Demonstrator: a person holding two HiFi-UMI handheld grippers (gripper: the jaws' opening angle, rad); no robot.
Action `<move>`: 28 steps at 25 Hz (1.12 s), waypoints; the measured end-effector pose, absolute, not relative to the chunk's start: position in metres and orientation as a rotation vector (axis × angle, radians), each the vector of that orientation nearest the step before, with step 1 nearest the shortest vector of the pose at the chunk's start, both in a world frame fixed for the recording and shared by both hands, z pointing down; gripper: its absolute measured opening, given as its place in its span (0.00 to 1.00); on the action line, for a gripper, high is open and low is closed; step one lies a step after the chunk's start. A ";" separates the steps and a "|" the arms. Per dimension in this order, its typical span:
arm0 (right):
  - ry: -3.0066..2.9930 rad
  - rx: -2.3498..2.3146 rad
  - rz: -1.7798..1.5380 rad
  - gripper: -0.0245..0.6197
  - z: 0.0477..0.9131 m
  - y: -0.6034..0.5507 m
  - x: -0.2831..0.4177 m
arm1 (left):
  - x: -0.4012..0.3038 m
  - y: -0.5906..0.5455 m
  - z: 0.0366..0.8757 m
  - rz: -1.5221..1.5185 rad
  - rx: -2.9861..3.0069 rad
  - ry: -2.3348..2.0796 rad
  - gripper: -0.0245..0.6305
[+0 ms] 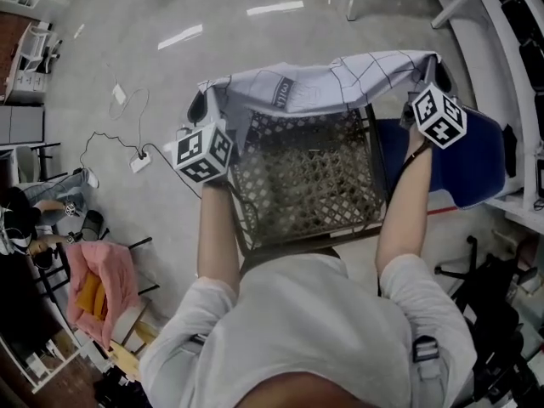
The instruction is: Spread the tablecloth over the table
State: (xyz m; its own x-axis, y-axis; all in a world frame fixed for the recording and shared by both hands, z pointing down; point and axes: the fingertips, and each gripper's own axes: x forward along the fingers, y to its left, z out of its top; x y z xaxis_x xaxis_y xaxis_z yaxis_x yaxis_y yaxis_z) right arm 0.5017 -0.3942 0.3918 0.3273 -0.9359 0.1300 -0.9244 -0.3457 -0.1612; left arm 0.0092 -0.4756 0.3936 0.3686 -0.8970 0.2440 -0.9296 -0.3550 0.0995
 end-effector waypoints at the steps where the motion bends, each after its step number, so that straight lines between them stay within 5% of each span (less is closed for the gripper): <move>1: 1.789 -2.508 -0.306 0.05 0.392 -0.394 0.497 | 0.004 -0.474 0.396 0.227 2.395 -1.645 0.07; 15: 2.292 -2.067 -0.611 0.05 0.476 -0.350 0.214 | -0.211 -0.383 0.390 0.037 2.001 -2.012 0.07; 19: 2.092 -2.172 -0.585 0.05 0.461 -0.320 0.278 | -0.212 -0.370 0.395 0.014 2.020 -1.961 0.07; 24: 1.820 -2.443 -0.499 0.05 0.422 -0.262 0.428 | -0.132 -0.355 0.412 0.060 2.184 -1.738 0.07; 28: 1.698 -2.648 -0.351 0.05 0.397 -0.227 0.467 | -0.084 -0.341 0.411 0.090 2.302 -1.593 0.07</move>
